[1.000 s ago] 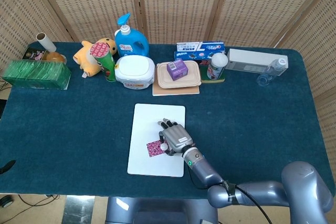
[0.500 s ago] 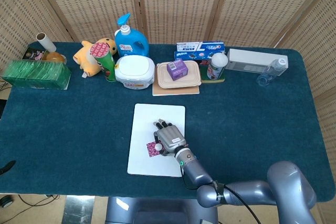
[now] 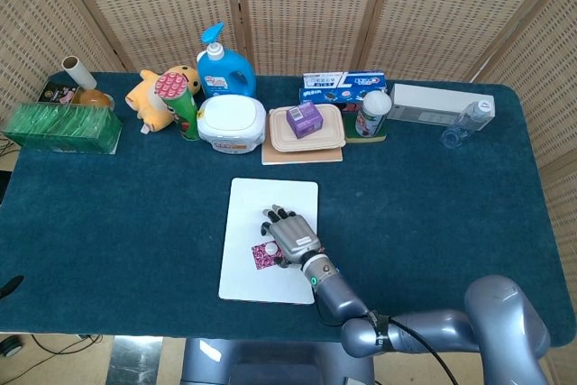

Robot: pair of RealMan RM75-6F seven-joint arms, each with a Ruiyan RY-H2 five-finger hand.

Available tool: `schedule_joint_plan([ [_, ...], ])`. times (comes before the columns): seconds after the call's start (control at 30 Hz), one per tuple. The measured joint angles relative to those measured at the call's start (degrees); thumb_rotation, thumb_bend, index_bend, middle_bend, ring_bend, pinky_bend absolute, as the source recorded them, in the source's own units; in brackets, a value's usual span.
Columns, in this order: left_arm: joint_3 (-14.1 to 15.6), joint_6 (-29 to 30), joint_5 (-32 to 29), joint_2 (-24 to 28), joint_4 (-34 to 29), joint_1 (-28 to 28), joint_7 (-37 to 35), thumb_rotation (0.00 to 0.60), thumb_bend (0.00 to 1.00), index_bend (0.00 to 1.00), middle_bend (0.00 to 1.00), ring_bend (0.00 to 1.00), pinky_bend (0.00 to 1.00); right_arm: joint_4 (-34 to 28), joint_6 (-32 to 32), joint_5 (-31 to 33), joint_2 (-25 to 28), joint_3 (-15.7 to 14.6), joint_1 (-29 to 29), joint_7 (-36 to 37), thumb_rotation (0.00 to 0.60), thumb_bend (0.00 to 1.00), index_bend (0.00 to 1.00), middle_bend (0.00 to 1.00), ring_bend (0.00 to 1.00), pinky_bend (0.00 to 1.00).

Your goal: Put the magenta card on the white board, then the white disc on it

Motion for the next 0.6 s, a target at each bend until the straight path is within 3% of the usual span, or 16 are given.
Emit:
schedule_joint_plan([
  [0.2, -0.1, 0.0, -0.4, 0.1, 0.3, 0.0, -0.7, 0.600, 0.10, 0.00, 0.00, 0.00, 0.00, -4.1, 0.9, -4.6, 4.6, -1.2, -1.9, 1.6, 0.600, 0.35, 0.28, 0.09, 0.01, 0.19],
  [0.33, -0.1, -0.1, -0.3, 0.0, 0.2, 0.0, -0.2, 0.600, 0.10, 0.00, 0.00, 0.00, 0.00, -6.2, 2.4, -13.1, 9.4, -3.5, -5.5, 5.8, 0.600, 0.32, 0.24, 0.09, 0.01, 0.18],
  [0.47, 0.0, 0.0, 0.0, -0.2, -0.1, 0.0, 0.9, 0.600, 0.10, 0.00, 0.00, 0.00, 0.00, -6.7, 4.8, -23.1, 14.6, -6.2, -10.1, 12.4, 0.600, 0.21, 0.21, 0.09, 0.01, 0.16],
  [0.6, -0.2, 0.8, -0.5, -0.6, -0.7, 0.4, 2.5, 0.600, 0.10, 0.00, 0.00, 0.00, 0.00, -5.7, 9.3, -31.8, 20.0, -9.1, -15.9, 19.4, 0.600, 0.08, 0.10, 0.05, 0.00, 0.10],
])
